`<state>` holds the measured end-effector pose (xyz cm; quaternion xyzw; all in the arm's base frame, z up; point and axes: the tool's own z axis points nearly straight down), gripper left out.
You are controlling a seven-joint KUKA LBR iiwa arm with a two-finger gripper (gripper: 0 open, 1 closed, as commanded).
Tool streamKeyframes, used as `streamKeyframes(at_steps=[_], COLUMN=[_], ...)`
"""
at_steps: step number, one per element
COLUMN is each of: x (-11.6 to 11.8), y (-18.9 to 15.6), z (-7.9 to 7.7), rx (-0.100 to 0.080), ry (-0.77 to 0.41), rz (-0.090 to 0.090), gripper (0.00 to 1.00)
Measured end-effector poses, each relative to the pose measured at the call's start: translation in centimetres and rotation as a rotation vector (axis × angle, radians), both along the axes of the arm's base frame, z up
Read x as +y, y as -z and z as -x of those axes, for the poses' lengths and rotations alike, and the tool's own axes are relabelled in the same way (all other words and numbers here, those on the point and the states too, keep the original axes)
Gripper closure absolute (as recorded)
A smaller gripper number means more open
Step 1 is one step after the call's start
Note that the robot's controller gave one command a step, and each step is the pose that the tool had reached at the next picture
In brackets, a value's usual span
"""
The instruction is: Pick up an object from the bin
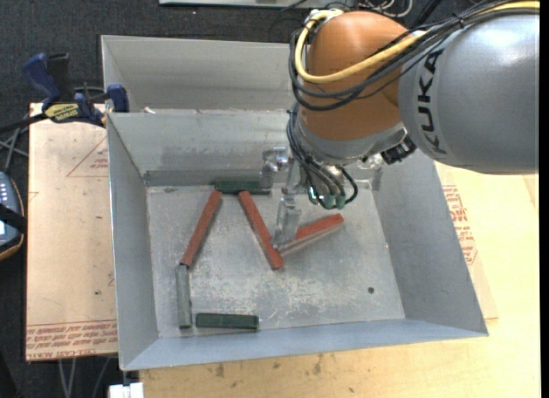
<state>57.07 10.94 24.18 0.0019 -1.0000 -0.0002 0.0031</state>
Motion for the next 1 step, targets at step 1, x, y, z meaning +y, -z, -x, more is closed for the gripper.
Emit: streamKeyframes(at_steps=[1], x=[-0.06], y=[-0.40], z=[-0.15], rx=[-0.007], ry=[0.003], rz=[-0.001], gripper=[0.00])
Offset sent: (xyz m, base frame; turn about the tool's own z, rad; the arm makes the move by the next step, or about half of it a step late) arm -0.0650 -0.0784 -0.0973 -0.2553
